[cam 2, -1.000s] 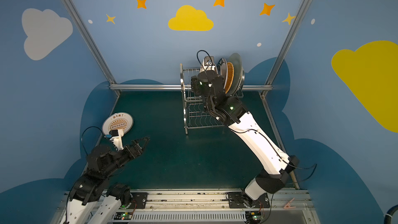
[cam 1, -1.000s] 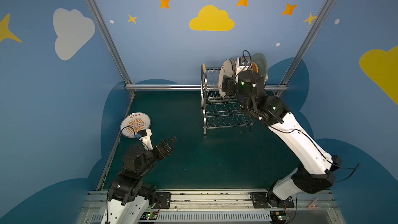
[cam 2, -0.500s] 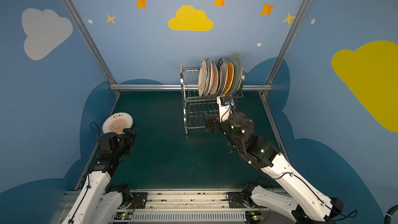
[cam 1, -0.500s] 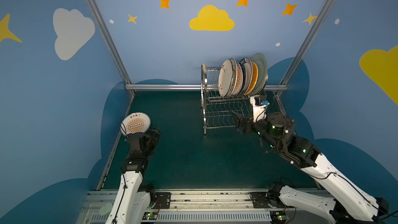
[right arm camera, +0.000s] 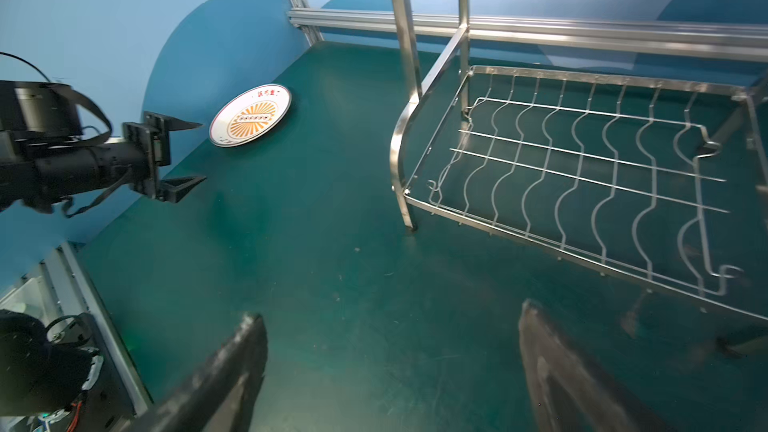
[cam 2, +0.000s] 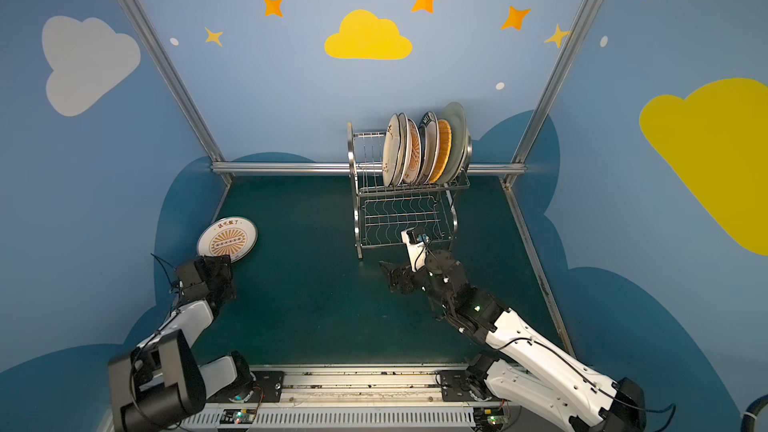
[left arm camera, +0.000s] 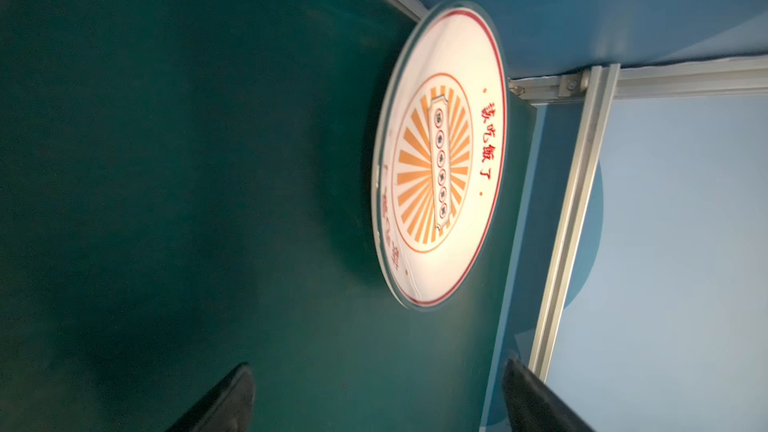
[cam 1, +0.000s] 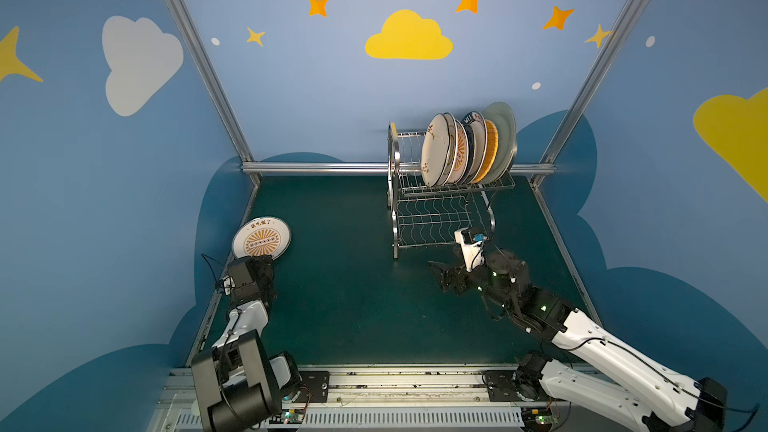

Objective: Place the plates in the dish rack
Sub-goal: 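Grip the sunburst plate's rim with the left gripper and tilt it upright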

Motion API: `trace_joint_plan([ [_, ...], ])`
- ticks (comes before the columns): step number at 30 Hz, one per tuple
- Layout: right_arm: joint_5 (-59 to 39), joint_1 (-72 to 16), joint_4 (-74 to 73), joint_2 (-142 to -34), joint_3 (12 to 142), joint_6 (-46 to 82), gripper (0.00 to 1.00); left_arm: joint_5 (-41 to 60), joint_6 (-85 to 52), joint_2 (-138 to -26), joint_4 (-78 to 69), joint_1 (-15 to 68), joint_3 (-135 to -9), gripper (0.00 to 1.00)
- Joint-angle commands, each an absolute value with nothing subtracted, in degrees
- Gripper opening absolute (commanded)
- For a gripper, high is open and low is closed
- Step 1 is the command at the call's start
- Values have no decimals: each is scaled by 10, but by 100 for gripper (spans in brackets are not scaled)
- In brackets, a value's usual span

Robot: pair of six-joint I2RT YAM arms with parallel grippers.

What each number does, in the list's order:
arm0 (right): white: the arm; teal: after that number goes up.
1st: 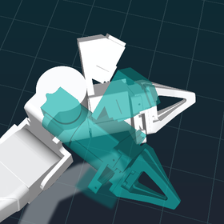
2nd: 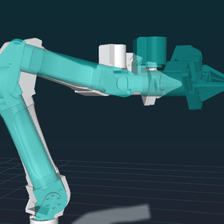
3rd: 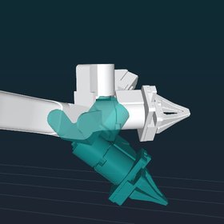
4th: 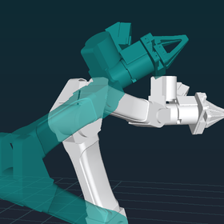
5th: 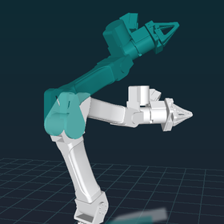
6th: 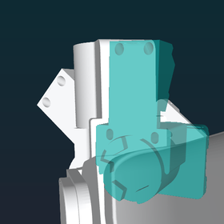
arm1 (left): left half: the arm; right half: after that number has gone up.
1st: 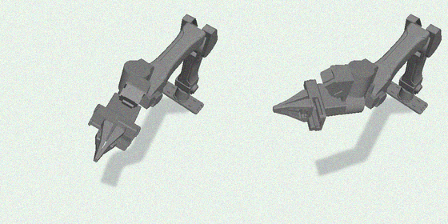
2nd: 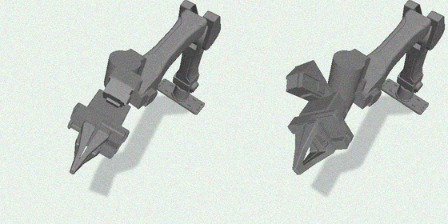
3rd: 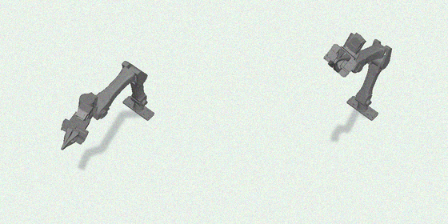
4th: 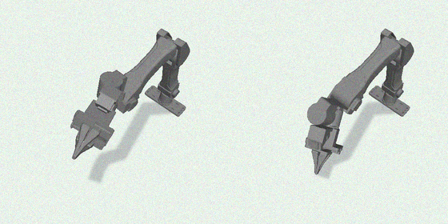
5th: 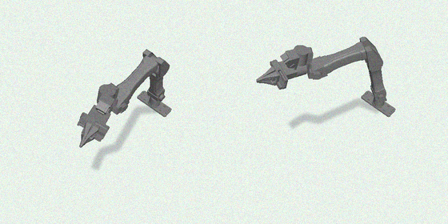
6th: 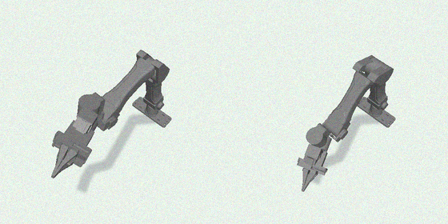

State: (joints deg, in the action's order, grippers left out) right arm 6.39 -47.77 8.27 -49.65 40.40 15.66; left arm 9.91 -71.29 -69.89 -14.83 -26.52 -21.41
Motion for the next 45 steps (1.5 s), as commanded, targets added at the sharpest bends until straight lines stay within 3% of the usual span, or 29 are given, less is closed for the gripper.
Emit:
trace_joint_plan([
  [1, 47, -474, 41, -509, 396, 161, 92, 109, -717, -740, -235, -281, -215, 89],
  [11, 28, -450, 30, -523, 388, 165, 92, 192, -720, -898, -315, -314, -255, 81],
  [16, 11, -438, 24, -536, 370, 173, 92, 207, -741, -968, -360, -314, -271, 72],
  [29, -10, -416, 16, -546, 362, 184, 92, 221, -758, -1056, -420, -321, -293, 42],
  [39, -19, -411, 9, -563, 361, 186, 92, 250, -772, -1080, -516, -324, -282, 5],
  [45, -17, -410, 5, -565, 359, 187, 92, 279, -828, -1066, -597, -310, -268, 4],
])
